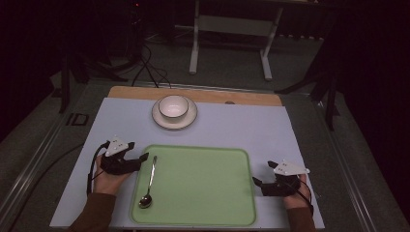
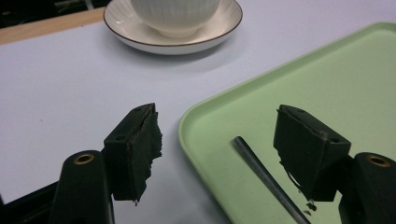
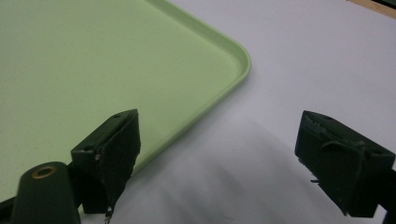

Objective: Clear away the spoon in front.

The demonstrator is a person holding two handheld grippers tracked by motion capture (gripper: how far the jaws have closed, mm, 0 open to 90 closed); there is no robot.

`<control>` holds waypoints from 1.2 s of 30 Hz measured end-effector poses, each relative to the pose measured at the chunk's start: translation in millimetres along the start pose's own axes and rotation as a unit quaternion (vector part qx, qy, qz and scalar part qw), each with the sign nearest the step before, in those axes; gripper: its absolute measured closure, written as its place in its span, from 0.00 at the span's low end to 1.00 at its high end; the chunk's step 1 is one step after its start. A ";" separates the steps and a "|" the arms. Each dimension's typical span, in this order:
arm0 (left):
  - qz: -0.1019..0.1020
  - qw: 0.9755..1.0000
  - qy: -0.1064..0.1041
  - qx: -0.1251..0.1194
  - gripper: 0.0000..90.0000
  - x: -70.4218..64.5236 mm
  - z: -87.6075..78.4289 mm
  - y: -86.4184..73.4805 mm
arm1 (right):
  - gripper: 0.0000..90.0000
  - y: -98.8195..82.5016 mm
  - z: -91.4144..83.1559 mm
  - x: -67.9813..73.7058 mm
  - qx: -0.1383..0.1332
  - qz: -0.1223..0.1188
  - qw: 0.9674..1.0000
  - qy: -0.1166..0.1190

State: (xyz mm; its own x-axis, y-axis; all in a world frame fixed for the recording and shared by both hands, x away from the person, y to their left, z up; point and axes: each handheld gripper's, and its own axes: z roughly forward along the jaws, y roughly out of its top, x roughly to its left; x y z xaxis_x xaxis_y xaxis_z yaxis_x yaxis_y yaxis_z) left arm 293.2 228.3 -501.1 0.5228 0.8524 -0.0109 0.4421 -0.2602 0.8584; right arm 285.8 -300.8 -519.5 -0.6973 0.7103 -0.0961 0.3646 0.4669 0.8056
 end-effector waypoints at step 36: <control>-0.055 0.992 0.091 -0.073 0.36 21.6 -69.0 -21.7 | 0.16 -0.7 -15.0 -9.1 -0.054 0.027 0.998 -0.016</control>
State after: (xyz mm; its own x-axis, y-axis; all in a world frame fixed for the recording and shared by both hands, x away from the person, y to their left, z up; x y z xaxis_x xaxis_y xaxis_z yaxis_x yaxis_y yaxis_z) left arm 244.6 283.7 -484.6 0.3312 0.9431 -0.0275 0.3729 -0.1041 0.9220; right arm 282.6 -315.4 -510.4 -0.6577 0.7503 -0.0670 0.3314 0.3681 0.8687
